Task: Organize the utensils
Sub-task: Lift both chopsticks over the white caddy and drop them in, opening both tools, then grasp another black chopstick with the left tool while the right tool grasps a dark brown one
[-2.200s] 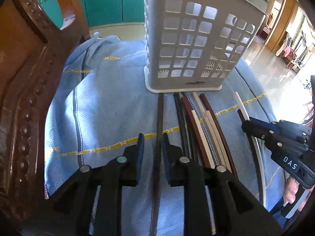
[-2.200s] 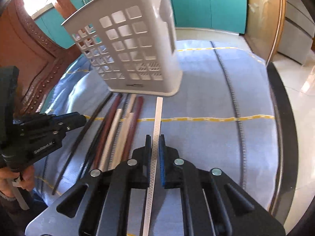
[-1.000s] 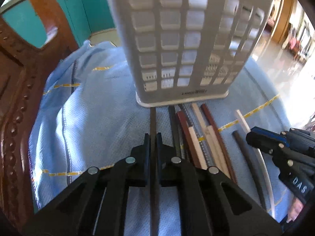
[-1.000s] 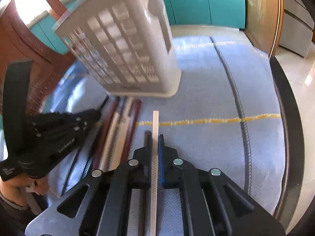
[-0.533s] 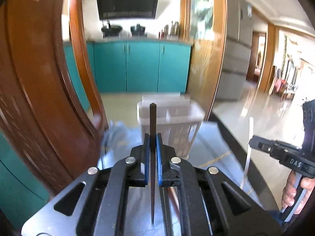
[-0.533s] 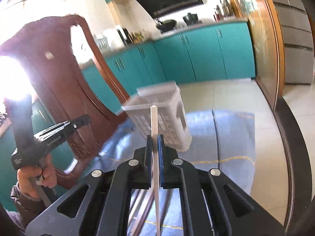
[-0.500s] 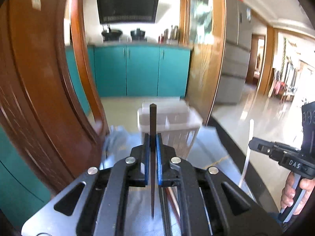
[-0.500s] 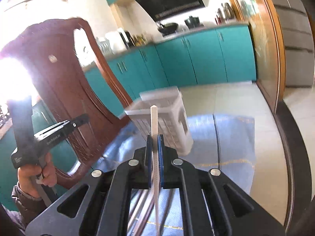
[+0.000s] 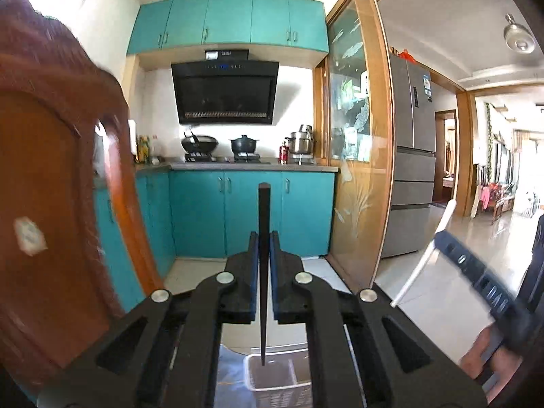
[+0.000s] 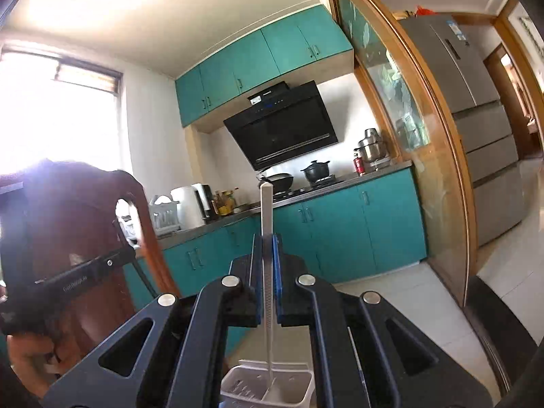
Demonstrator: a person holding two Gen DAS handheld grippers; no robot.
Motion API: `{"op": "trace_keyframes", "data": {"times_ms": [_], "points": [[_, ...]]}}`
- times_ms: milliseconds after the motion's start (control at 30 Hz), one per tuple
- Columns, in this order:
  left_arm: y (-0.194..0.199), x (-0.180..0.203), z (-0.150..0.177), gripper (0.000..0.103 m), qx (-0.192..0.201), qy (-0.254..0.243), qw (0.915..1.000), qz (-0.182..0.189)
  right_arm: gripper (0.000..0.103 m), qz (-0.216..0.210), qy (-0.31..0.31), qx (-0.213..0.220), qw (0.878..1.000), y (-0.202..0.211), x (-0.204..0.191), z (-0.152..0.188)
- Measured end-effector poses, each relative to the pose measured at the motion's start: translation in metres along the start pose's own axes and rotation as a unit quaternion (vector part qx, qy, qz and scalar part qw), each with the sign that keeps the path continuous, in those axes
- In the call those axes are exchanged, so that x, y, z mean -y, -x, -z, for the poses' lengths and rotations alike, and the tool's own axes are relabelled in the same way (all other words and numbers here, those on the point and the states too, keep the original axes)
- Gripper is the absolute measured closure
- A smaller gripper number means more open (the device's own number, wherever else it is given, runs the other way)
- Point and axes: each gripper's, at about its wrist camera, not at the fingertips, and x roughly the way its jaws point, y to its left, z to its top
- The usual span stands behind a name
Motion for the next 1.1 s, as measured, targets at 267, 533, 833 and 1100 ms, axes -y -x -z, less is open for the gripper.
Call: {"op": "trace_keyframes", "data": {"times_ms": [267,533,833,1100], "points": [[-0.071,-0.021,0.081,0.096,-0.08,0.048,0.9953,-0.024,0.096,0.012,0.043,-0.097,0.994,-0.041,0.009,0.07],[-0.081,-0.031,0.114,0.096,-0.11,0.066,0.9911,-0.034,0.094,0.021,0.058,-0.116,0.991,-0.016,-0.008,0.076],[-0.031,-0.034,0.123,0.087,-0.078,0.065,0.9944,-0.026,0.073,0.003,0.06,-0.086,0.995,0.062,0.009,0.087],[-0.034,-0.046,0.193,0.086,-0.192,0.066,0.9786,-0.031,0.073,0.014,0.047,-0.373,0.926,0.008,0.015,0.193]]}}
